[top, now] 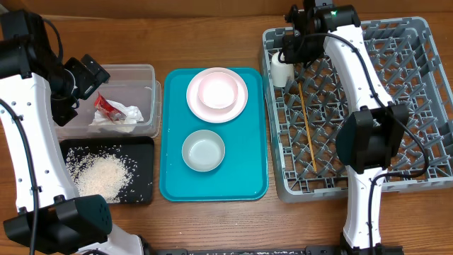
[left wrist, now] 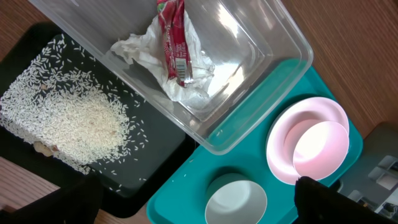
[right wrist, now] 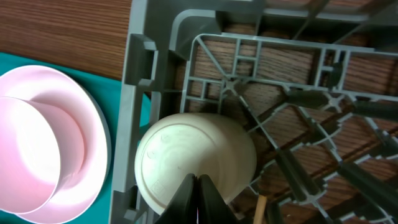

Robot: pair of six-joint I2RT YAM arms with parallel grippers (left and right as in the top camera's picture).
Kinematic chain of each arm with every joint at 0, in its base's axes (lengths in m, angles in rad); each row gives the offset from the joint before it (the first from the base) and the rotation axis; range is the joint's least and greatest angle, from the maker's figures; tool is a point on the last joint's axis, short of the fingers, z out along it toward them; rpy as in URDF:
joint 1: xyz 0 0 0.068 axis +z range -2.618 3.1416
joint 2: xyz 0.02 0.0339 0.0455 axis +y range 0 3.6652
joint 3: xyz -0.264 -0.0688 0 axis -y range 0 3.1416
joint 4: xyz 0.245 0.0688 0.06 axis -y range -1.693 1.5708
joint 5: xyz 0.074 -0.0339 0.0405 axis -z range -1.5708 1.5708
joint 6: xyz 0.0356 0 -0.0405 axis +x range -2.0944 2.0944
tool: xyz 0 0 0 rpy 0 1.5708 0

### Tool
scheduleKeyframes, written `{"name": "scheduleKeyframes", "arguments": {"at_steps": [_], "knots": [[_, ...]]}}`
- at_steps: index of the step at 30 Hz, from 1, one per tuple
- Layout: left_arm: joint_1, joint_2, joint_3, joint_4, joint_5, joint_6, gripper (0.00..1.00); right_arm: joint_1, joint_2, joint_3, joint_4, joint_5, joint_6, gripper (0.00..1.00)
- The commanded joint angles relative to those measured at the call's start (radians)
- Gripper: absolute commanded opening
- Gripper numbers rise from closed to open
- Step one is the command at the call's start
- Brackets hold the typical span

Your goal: Sort waste into correct bins and load items into the dishwasher

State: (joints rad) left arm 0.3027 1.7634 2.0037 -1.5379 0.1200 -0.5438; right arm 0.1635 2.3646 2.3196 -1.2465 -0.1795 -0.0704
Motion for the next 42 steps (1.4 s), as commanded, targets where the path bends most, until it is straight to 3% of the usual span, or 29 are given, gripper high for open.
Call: {"name": "scheduleKeyframes", "arguments": {"at_steps": [1, 8, 18, 25, 32, 42], "knots": [[-0.002, -0.024, 0.019, 0.002, 0.001, 0.013, 1.0, -0.019, -0.002, 0.001, -0.027, 0.075, 0.023, 0.04], [-0.002, -0.024, 0.019, 0.002, 0.001, 0.013, 1.0, -0.019, -0.008, 0.056, -0.044, 0.074, 0.023, 0.05], [-0.002, -0.024, 0.019, 0.002, 0.001, 0.013, 1.0, 0.009, -0.031, 0.233, -0.241, 0.062, 0.023, 0.14], [-0.002, -0.024, 0.019, 0.002, 0.001, 0.013, 1.0, 0.037, -0.031, 0.216, -0.442, 0.042, 0.023, 0.23], [-0.002, -0.024, 0.019, 0.002, 0.001, 0.013, 1.0, 0.083, -0.031, 0.198, -0.447, -0.001, 0.024, 0.37], [-0.002, -0.024, 0.019, 0.002, 0.001, 0.013, 1.0, 0.127, -0.031, 0.126, -0.447, 0.003, 0.114, 0.38]]}}
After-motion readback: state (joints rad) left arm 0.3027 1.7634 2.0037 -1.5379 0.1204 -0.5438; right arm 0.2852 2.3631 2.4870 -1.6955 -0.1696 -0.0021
